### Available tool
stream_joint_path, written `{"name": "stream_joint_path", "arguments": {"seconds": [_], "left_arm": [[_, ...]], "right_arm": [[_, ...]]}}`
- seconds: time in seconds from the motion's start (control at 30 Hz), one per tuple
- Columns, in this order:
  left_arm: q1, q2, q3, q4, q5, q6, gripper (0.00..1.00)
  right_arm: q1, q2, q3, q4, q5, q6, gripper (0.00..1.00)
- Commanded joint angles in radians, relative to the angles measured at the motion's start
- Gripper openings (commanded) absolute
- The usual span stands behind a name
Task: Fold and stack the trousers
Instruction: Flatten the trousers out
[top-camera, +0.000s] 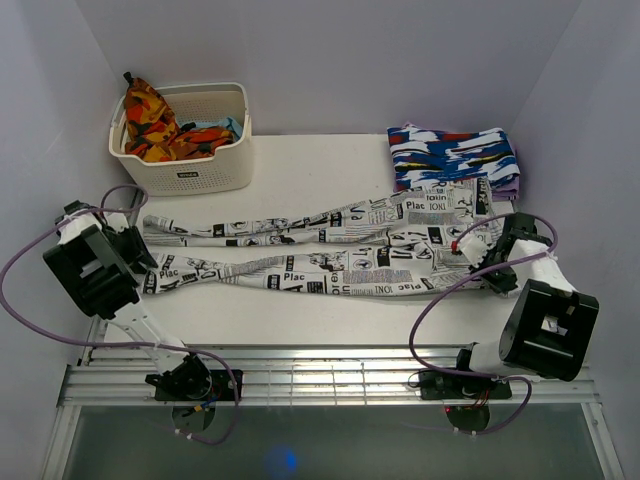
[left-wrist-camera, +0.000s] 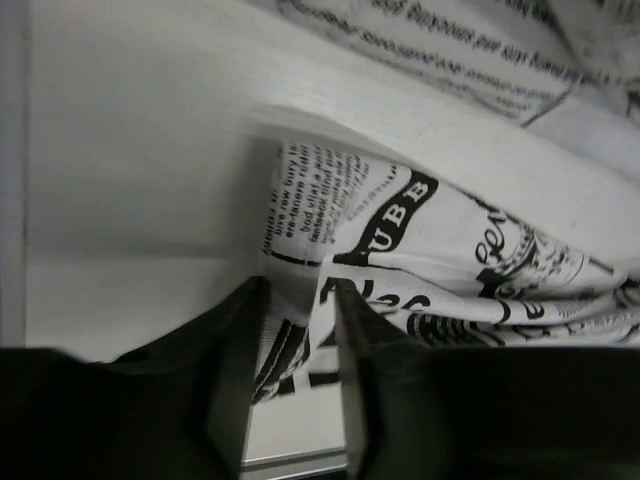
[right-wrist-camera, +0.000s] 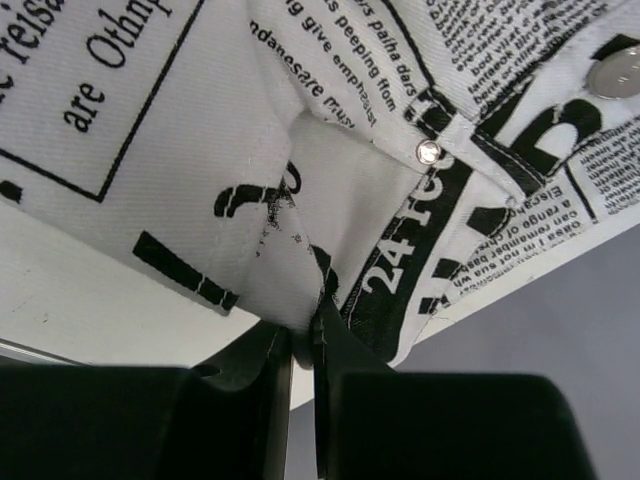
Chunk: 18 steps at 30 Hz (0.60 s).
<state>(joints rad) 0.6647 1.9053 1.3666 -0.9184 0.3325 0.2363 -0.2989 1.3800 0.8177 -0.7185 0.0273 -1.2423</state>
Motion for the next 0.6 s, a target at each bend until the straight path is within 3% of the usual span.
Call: {"name": "stream_joint_path", "arguments": {"seconds": [0.0,0.13,0.27,0.4,0.57], "left_arm": [[0.03,0.008,0.071,-0.187,0.164,0.01,0.53],[0.035,-0.09,0.083,-0.217,0.238,0.164,0.61],[0.035,-0.239,0.013,-0.197,0.252,0.467,0.62],[0.036,-0.331,-0.101,-0.192,0.208,0.715,0.6],[0.024,-0.338,-0.202,-0.139,0.109,0.87,0.57]], "right_arm": [[-0.016,-0.024,-0.038,0.028,0.051,-0.114,0.08],[-0.016,0.002,-0.045,0.044,0.052,-0.102,0.08],[-0.016,0.034,-0.028,0.039,0.049,-0.08,0.08],[-0.014,0.047,-0.006,0.028,0.039,-0.065,0.08],[-0.016,0.051,0.009,0.021,0.042,-0.062,0.08]]}}
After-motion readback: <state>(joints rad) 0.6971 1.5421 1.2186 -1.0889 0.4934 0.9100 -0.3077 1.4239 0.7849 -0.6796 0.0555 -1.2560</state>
